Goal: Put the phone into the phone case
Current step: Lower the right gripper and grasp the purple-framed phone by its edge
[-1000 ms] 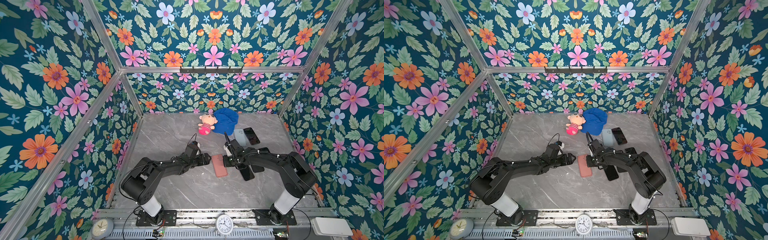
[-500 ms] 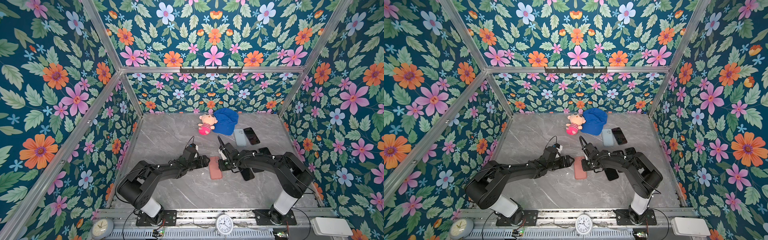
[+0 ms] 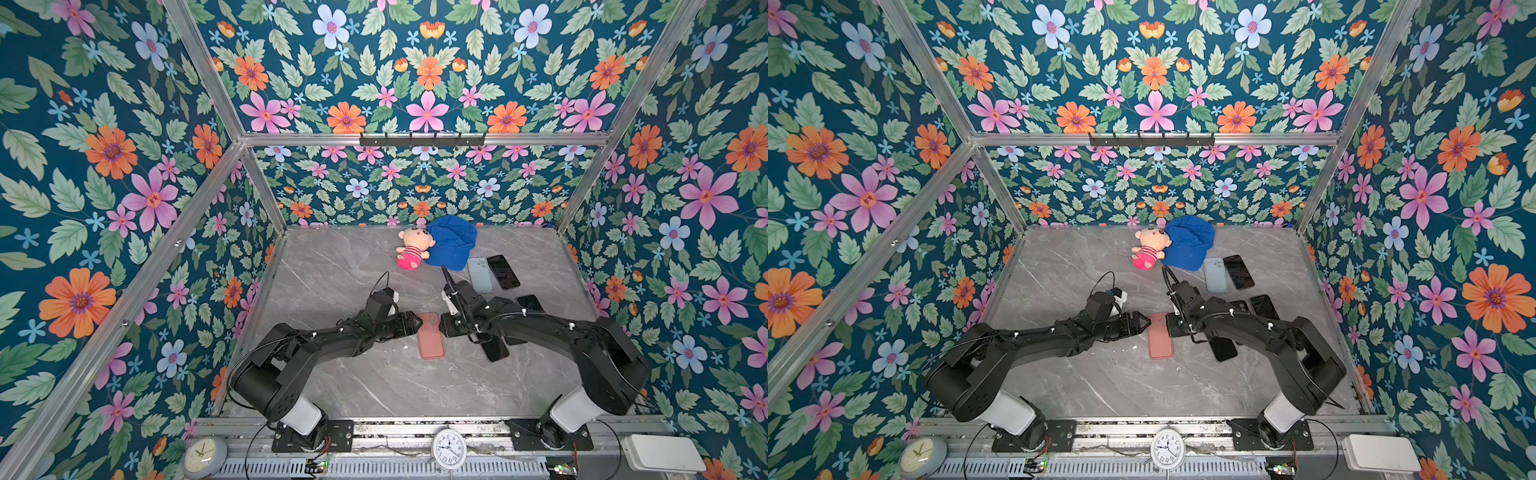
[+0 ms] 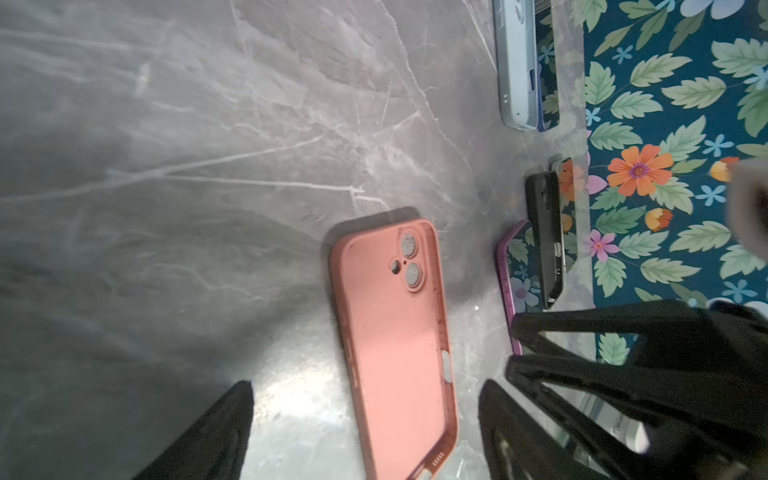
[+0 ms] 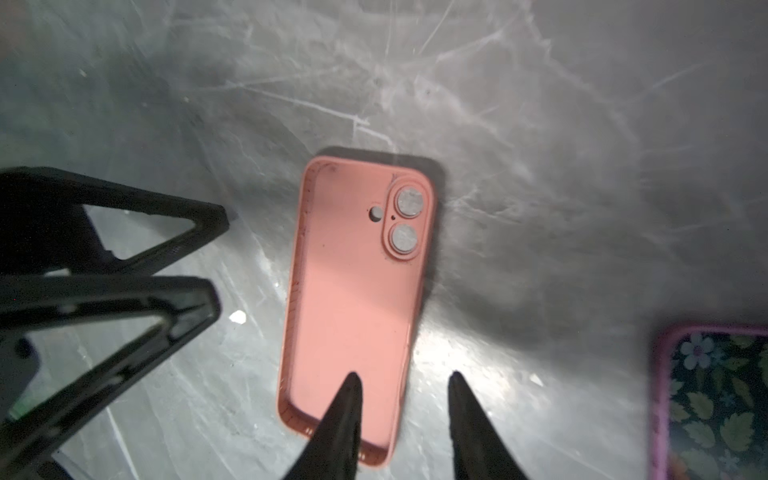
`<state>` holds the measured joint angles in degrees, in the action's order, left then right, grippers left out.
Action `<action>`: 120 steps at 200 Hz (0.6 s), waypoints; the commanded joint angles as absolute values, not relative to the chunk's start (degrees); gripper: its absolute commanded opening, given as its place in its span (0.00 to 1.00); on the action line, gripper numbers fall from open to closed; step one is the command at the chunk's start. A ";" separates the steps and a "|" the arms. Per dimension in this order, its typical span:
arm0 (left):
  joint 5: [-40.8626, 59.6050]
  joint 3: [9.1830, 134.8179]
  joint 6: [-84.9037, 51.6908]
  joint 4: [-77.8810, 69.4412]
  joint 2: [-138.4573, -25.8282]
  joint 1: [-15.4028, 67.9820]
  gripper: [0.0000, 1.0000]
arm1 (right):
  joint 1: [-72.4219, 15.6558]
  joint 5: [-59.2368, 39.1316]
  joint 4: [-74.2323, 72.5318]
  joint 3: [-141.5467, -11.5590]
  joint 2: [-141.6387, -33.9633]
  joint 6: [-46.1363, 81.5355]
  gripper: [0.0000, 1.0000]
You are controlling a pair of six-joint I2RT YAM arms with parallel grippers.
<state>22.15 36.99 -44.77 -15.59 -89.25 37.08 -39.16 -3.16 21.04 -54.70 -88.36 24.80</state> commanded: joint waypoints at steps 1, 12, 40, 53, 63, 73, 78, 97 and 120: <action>24.73 39.98 -42.86 -12.64 -89.97 37.50 0.86 | -37.14 3.10 31.52 -54.12 -85.25 22.86 0.46; 25.14 41.84 -42.37 -11.84 -91.00 37.84 0.87 | -35.05 3.55 34.41 -53.54 -83.98 23.31 0.50; 27.83 46.90 -42.16 -11.18 -95.09 38.77 0.87 | -30.12 4.05 37.45 -50.48 -81.36 25.96 0.65; 27.96 48.94 -41.68 -10.23 -96.55 39.32 0.88 | -28.77 3.57 37.07 -48.80 -80.42 26.24 0.74; 27.96 50.05 -41.48 -9.94 -97.53 39.60 0.89 | -28.18 3.47 36.83 -48.09 -80.16 26.24 0.78; 27.97 50.74 -41.54 -9.93 -98.11 39.73 0.89 | -27.63 3.39 36.68 -47.59 -80.17 26.17 0.81; 27.97 51.00 -41.55 -9.93 -98.45 39.89 0.90 | -27.39 3.18 36.47 -47.27 -80.27 26.15 0.83; 27.96 51.57 -41.72 -9.93 -99.15 40.10 0.91 | -26.74 2.11 34.93 -46.11 -80.66 25.99 0.85; 27.85 51.59 -41.75 -9.67 -99.10 40.12 0.92 | -26.62 0.91 33.56 -45.87 -81.76 26.04 0.86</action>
